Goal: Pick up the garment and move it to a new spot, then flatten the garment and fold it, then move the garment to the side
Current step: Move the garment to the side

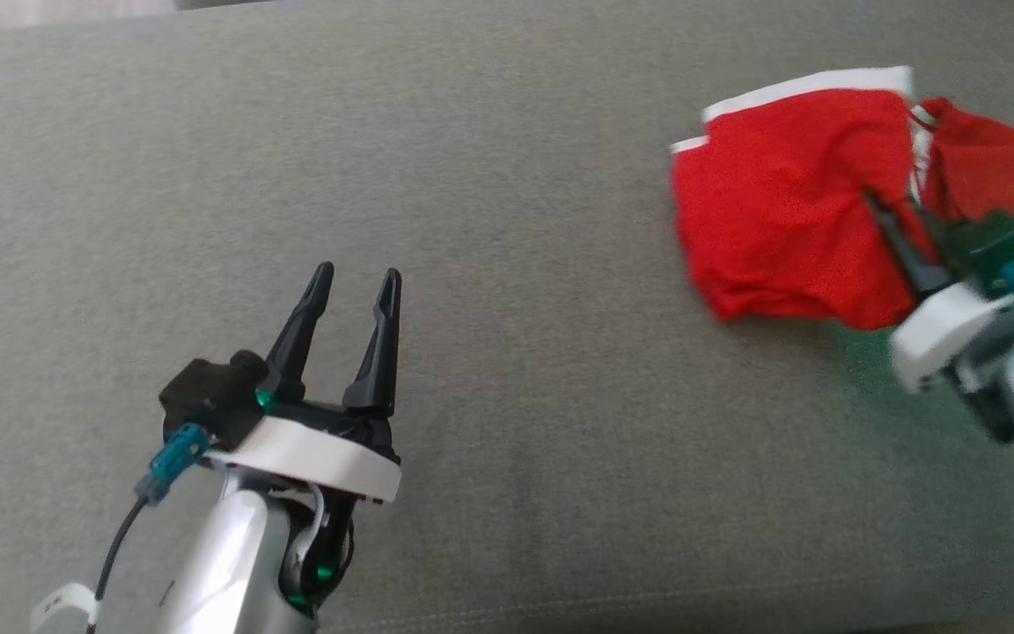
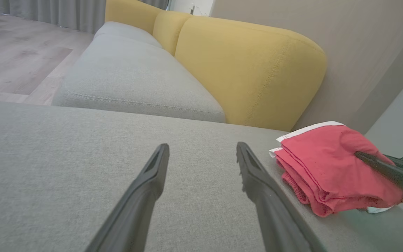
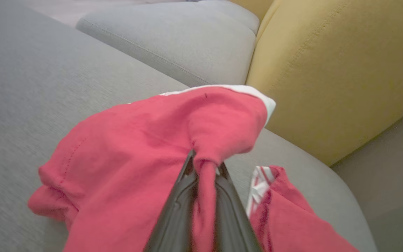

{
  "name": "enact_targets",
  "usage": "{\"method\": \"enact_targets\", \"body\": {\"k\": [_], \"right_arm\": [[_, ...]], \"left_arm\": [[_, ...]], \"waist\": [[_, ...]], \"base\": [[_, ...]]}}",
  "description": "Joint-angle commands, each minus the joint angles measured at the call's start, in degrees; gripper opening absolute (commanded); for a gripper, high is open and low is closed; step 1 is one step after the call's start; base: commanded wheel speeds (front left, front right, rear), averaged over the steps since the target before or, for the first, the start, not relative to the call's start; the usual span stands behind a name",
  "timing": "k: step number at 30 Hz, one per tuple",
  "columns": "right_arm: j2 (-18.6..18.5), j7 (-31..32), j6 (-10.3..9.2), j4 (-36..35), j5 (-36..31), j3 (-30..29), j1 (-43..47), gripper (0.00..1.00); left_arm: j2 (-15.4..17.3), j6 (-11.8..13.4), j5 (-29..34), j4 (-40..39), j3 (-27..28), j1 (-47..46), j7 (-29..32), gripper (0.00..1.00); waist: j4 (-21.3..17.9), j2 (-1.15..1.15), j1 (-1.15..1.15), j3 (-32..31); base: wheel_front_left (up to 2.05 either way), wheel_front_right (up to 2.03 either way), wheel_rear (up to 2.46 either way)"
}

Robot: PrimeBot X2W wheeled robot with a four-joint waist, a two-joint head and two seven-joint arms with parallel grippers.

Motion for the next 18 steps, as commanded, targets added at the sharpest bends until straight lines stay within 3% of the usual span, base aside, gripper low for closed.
{"method": "enact_targets", "body": {"k": [1,9,15,18], "right_arm": [[-2.7,0.5,0.20,-2.1,0.9,1.1,-1.1,0.00],[-16.1,6.4,0.20,-5.0,7.2,6.6,-2.6,0.00],[-22.1,9.8,0.20,-2.7,8.6,9.3,-4.6,0.00],[-23.6,11.4,0.20,-0.7,8.5,7.3,-5.8,0.00]], "left_arm": [[0.3,-0.2,0.7,-1.8,2.3,-2.5,-0.7,1.00],[0.3,-0.9,2.1,-1.5,3.0,-3.8,-0.7,1.00],[0.3,-1.5,2.5,-1.4,2.7,-4.9,-0.7,1.00],[0.3,-1.6,2.5,-1.7,3.0,-5.5,-0.7,1.00]], "waist": [[-1.2,0.00,0.00,0.6],[-3.7,0.00,0.00,3.1],[-4.0,0.00,0.00,4.9],[-4.0,0.00,0.00,6.1]], "base": [[0.00,0.00,0.00],[0.00,0.00,0.00],[0.00,0.00,0.00],[0.00,0.00,0.00]]}}
